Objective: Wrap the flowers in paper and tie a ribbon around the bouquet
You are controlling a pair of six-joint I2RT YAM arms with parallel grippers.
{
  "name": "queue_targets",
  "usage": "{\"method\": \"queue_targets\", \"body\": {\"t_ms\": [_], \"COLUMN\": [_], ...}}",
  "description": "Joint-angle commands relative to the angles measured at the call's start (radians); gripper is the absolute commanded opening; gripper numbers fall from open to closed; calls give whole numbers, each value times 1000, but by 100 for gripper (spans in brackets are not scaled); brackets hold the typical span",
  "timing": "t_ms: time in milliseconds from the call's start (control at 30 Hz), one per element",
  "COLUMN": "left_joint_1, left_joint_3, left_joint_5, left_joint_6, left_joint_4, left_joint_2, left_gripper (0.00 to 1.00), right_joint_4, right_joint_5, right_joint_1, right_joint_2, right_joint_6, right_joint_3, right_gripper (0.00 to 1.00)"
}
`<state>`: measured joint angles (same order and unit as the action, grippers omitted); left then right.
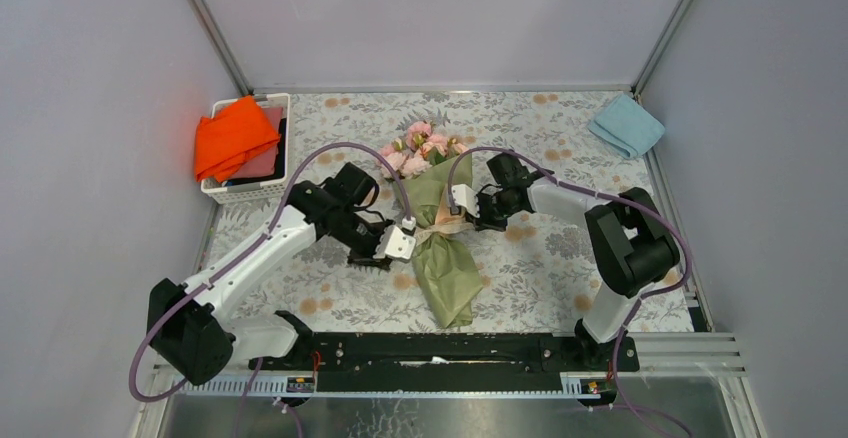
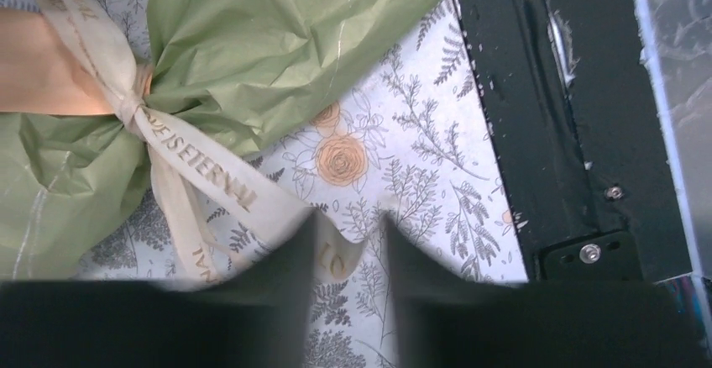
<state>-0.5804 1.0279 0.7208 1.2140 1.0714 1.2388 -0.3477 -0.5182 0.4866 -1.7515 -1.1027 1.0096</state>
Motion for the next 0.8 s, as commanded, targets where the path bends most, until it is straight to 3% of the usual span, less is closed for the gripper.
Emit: {"method": "queue_targets", "body": {"t_ms": [0,33,67,133,267,567,600,633,767], "left_joint_1": [11,17,36,101,160,166,163,159,152], "left_joint_3": [8,-13,-52,-144,-295,-382,-398,-413,-468], "left_joint_5": [67,13,-24,-142,-329,-274,-272,-267,-295], "left_joint_6": [-130,-231,-311,-362,-322,-330,-336,-314,-206], "left_joint_4": [-79,-162,-256,-420,-703,-951,-984,-1003,-1018], "left_joint_2": [-25,-32,-38,-37,10,113,118,121,120], "left_gripper": [73,90,97,98,98,98,94,79,6], "right_joint_4": [-4,-6,-5,-4,-9,-6,-9,-13,-23], "right_joint_5": [-6,-7,-7,-9,-3,-1,-1,0,17], "right_joint_1": [13,13,13,15,17,16,17,17,17], "right_joint_2": [67,69,70,73,83,88,85,82,85], "right_joint_6": [24,27,27,30,31,40,41,40,41], "right_joint_3": [-6,-6,-8,-12,-18,-25,-23,-21,-17], "right_gripper": [0,0,0,0,0,0,0,0,0]}}
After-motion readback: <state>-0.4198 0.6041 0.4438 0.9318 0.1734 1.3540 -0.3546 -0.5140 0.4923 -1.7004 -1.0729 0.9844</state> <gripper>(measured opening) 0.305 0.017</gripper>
